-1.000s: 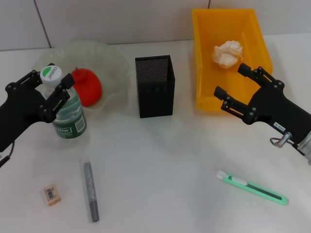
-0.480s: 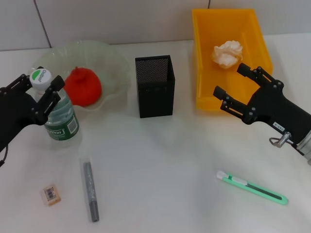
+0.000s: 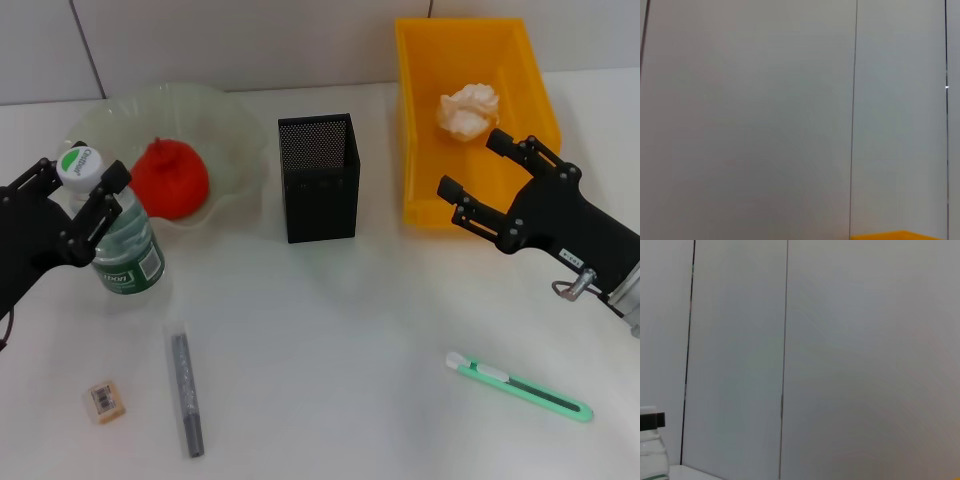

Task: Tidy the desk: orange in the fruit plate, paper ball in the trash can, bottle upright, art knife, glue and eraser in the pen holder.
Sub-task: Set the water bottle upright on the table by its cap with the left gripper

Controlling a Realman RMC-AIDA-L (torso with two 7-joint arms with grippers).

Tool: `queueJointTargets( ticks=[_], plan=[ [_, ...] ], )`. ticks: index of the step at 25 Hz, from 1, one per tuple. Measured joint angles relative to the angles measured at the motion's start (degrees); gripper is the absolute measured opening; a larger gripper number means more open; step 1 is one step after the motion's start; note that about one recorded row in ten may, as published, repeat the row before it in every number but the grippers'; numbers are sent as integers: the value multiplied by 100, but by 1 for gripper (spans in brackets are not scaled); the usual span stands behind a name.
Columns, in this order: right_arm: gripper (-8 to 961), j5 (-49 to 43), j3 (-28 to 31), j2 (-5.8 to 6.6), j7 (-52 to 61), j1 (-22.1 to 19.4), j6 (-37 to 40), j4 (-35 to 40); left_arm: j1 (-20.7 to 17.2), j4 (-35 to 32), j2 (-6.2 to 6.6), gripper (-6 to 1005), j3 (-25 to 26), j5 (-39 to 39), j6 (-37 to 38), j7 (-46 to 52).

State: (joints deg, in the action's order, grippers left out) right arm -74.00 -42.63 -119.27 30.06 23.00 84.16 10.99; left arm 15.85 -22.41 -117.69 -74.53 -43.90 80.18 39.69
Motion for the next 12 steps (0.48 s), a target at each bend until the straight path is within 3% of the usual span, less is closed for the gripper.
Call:
queueJointTargets(
  ticks=[12],
  plan=[
    [830, 0, 0, 3, 0, 30, -5, 0, -51, 26, -26, 521, 10, 8, 11, -53]
  ],
)
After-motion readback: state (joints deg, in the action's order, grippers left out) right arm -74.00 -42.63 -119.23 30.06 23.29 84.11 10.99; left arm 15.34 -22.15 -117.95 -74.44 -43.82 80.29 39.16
